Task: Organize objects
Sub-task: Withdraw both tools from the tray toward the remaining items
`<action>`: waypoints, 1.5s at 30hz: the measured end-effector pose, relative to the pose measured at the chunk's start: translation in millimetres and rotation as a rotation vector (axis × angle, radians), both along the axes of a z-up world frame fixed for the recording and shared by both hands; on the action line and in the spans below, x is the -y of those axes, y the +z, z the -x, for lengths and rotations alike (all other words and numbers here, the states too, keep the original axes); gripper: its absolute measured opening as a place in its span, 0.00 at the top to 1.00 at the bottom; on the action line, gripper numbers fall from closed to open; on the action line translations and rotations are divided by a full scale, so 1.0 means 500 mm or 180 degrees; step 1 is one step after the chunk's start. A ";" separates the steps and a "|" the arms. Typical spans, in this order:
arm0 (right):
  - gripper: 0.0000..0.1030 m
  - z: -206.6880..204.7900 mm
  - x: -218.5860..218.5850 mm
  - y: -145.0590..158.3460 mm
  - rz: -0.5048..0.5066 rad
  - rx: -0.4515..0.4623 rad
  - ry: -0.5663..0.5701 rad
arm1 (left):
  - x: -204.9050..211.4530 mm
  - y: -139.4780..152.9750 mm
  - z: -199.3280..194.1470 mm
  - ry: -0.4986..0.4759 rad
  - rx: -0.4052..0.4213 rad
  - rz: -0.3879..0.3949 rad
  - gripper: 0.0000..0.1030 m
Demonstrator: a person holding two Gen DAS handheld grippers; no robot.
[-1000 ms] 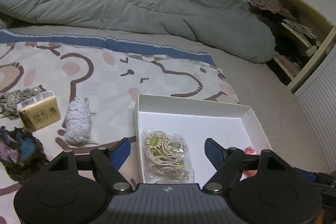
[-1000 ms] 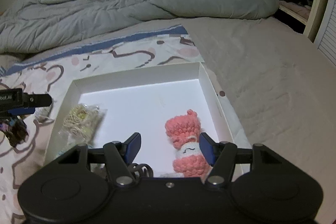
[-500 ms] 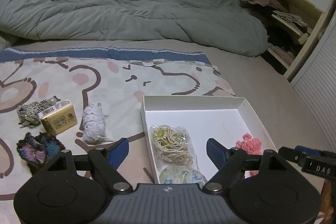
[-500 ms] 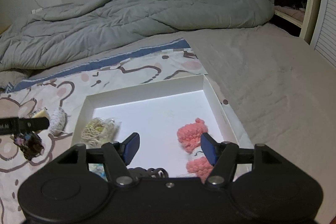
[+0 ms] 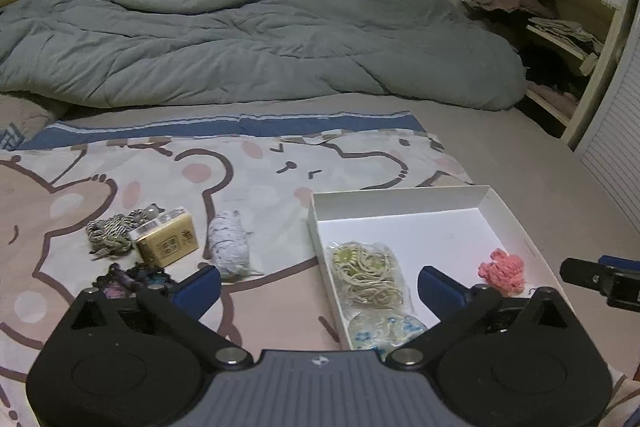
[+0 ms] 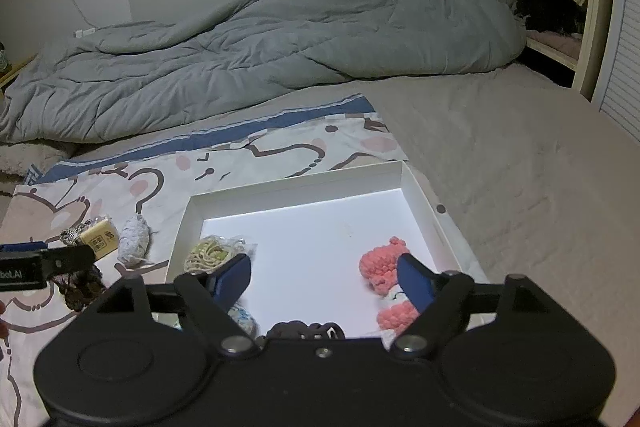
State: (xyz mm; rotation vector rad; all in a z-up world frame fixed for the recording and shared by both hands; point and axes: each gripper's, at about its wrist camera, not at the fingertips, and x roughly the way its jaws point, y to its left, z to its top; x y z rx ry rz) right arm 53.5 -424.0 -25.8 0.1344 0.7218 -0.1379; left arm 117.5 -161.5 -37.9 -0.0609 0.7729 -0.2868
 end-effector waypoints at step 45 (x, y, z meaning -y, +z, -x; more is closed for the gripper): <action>0.00 -0.076 -0.216 -0.030 0.0064 0.0089 0.0473 | -0.257 -0.015 -0.011 0.0628 0.0142 -0.0412 0.00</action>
